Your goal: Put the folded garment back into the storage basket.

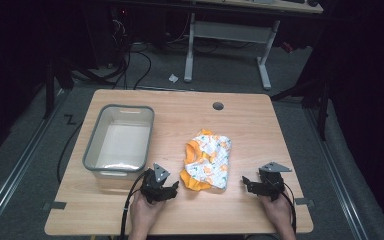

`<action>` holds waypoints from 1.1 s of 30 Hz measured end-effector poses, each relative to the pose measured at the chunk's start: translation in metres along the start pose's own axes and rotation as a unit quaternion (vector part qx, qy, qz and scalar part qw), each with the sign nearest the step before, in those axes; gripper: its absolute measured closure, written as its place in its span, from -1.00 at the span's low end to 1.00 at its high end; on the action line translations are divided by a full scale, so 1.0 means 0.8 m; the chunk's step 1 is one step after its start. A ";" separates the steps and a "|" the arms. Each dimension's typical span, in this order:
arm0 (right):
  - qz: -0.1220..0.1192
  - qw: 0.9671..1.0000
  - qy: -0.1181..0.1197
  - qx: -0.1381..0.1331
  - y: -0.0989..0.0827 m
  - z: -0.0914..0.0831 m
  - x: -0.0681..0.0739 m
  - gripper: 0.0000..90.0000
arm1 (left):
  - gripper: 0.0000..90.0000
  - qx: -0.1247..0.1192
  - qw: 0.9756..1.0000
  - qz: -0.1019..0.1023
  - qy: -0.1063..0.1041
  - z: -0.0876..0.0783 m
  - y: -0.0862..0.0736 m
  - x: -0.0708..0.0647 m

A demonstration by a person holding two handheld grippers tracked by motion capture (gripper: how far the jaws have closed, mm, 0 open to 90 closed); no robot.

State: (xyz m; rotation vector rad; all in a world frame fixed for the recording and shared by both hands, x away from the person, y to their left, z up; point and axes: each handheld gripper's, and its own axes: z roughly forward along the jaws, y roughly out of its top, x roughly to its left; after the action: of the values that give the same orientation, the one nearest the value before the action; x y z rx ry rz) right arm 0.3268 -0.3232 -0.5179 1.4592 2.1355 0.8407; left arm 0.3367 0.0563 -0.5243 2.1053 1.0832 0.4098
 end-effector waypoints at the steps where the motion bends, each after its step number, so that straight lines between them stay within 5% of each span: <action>1: 0.000 1.000 0.000 0.000 0.000 0.000 0.000 -0.48 | -0.35 0.001 1.000 0.000 -0.001 0.000 0.000 0.000; 33: 0.000 1.000 0.000 0.000 0.000 0.000 0.000 -0.48 | -0.31 0.000 1.000 -0.003 0.000 -0.001 0.000 0.000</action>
State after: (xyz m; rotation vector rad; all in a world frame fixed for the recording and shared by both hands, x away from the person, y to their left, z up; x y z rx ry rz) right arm 0.3271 -0.3231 -0.5179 1.4590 2.1353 0.8418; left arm 0.3363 0.0565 -0.5241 2.1019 1.0890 0.4085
